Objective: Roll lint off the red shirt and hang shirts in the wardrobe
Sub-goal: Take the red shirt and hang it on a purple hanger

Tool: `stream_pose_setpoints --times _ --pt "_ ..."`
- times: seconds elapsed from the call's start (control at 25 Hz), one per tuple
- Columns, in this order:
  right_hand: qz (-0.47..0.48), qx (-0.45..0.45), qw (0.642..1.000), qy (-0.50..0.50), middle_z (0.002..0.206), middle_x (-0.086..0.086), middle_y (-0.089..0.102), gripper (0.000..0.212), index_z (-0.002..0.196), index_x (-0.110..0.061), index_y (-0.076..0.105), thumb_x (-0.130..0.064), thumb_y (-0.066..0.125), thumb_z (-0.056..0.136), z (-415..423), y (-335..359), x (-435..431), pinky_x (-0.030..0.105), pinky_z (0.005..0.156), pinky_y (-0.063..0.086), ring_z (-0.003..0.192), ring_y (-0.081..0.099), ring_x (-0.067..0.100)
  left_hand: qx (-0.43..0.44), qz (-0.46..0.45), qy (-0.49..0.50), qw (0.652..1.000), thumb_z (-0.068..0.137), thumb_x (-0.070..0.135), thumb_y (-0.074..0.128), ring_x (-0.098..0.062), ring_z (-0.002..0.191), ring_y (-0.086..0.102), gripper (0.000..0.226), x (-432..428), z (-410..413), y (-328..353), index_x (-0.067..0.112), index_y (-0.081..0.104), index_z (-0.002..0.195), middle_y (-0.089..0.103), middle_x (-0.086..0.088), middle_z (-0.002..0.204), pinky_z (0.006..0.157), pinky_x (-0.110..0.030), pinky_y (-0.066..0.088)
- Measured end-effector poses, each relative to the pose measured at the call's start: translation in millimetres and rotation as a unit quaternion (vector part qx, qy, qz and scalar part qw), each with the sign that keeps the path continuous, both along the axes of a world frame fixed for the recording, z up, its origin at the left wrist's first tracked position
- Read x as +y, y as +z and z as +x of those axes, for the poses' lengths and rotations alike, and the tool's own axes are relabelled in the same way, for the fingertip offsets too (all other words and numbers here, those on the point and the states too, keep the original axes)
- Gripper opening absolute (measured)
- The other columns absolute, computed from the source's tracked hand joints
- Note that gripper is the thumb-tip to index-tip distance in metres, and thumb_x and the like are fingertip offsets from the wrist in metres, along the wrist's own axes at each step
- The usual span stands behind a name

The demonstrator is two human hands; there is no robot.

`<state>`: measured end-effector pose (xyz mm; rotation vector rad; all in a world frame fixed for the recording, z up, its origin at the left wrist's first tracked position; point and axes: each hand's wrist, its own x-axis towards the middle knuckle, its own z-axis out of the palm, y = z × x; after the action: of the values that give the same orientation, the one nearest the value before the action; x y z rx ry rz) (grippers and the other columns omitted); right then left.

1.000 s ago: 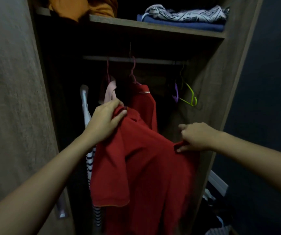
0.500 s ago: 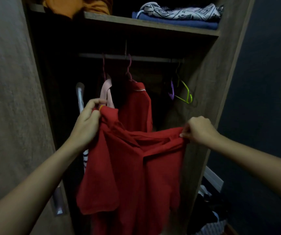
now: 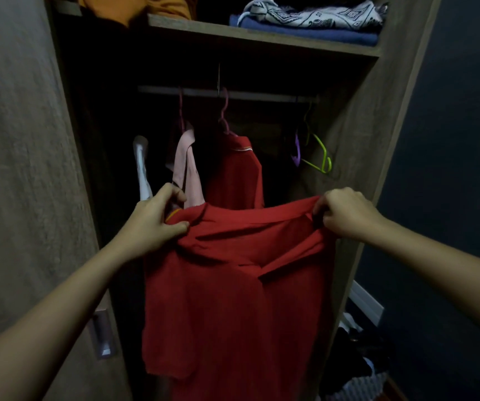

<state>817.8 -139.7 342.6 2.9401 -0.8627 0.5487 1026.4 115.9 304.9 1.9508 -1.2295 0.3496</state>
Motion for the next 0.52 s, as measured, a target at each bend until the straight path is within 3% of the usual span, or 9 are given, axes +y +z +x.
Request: stream_pose_setpoints --times 0.12,0.2,0.32,0.44,0.48,0.52 --pt "0.007 -0.011 1.0 0.018 0.102 -0.001 0.072 0.022 0.087 -0.03 0.073 -0.014 0.061 0.077 1 -1 -1 0.034 0.081 0.052 0.099 0.065 0.025 0.022 0.045 0.026 0.998 0.081 0.014 0.058 -0.009 0.077 0.056 0.033 -3 5 -3 0.018 0.056 0.114 0.058 -0.002 0.096 0.066 -0.012 0.037" --pt "0.0 -0.013 1.0 0.024 0.097 -0.002 0.072 0.025 0.081 -0.03 0.073 -0.009 0.061 0.073 2 2 2 0.032 0.079 0.053 0.096 0.065 0.024 0.037 0.07 0.046 0.996 0.081 0.03 0.046 -0.021 0.092 0.055 0.034 -10 5 -9 0.013 0.06 0.107 0.052 -0.004 0.094 0.073 -0.021 0.031" --pt "-0.015 0.001 0.998 0.059 0.095 -0.001 0.07 0.033 0.077 -0.026 0.072 0.002 0.055 0.072 -2 9 7 0.025 0.075 0.045 0.093 0.063 0.02 0.003 0.086 0.075 0.993 0.07 0.056 0.055 -0.015 0.083 0.044 0.049 -15 1 -16 0.011 0.054 0.089 0.042 -0.002 0.085 0.069 -0.021 0.026" --pt "-0.013 0.056 0.993 0.105 0.098 -0.006 0.061 0.041 0.077 -0.03 0.07 0.006 0.051 0.071 -9 6 3 0.025 0.077 0.038 0.097 0.051 0.014 -0.065 0.058 0.083 0.993 0.08 0.026 0.066 -0.021 0.078 0.052 0.023 -18 3 -15 0.009 0.052 0.085 0.052 -0.006 0.083 0.065 -0.025 0.029" --pt "0.005 0.067 0.992 0.104 0.098 -0.008 0.059 0.045 0.074 -0.034 0.067 0.007 0.049 0.071 -11 4 0 0.026 0.077 0.04 0.097 0.05 0.013 -0.031 0.046 0.047 0.997 0.082 0.015 0.062 -0.018 0.077 0.056 0.01 -18 4 -12 0.01 0.055 0.087 0.057 -0.006 0.084 0.062 -0.023 0.033" --pt "0.029 0.071 0.992 0.095 0.099 -0.008 0.059 0.047 0.071 -0.035 0.065 0.008 0.047 0.071 -13 3 -4 0.024 0.074 0.042 0.095 0.052 0.012 0.018 0.048 -0.004 0.999 0.082 0.005 0.057 -0.01 0.076 0.059 0.012 -18 4 -8 0.014 0.058 0.09 0.061 -0.004 0.087 0.061 -0.018 0.038"
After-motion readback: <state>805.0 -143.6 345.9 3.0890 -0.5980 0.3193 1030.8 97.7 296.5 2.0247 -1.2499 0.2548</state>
